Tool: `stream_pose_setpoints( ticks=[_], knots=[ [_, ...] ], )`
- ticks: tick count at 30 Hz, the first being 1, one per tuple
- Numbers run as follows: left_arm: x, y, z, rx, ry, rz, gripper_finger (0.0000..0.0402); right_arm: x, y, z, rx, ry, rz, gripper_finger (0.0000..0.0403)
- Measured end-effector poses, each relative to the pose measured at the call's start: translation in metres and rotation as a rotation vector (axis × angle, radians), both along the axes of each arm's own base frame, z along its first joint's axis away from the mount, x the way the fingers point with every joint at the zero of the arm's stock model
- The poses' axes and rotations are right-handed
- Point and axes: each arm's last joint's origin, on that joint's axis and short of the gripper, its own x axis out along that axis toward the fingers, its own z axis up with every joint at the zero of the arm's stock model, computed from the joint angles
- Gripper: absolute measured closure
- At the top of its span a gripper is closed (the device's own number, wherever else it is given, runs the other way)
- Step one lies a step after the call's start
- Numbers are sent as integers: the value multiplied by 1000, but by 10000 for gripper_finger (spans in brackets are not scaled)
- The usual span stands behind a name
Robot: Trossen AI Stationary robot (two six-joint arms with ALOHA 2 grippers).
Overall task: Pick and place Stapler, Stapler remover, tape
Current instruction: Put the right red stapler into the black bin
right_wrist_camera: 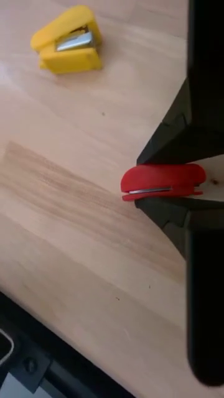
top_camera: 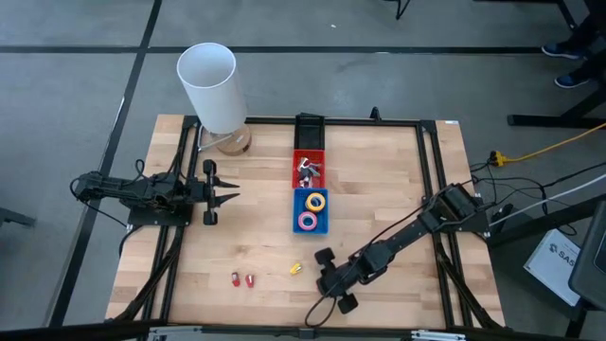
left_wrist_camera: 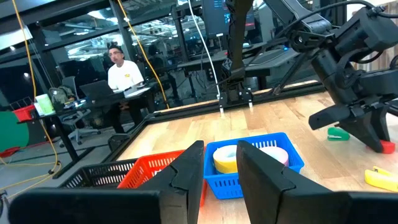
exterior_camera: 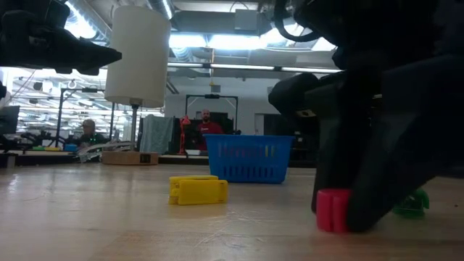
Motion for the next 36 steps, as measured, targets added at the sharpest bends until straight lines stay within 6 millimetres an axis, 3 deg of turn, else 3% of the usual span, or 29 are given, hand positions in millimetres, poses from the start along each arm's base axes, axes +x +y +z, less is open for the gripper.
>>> stream_pose_setpoints(
  ticks=[3,7,14,26,36],
  knots=[
    [0,0,0,0,0,0,311,1,0,6,19,0,-24,324],
    [0,0,0,0,0,0,309,6,-1,27,52,-48,-30,323],
    [0,0,0,0,0,0,307,13,-23,71,108,-143,-78,331],
    [0,0,0,0,0,0,309,15,-83,133,65,-301,-111,324],
    [0,0,0,0,0,0,308,17,-153,159,11,-352,-124,323]
  ],
)
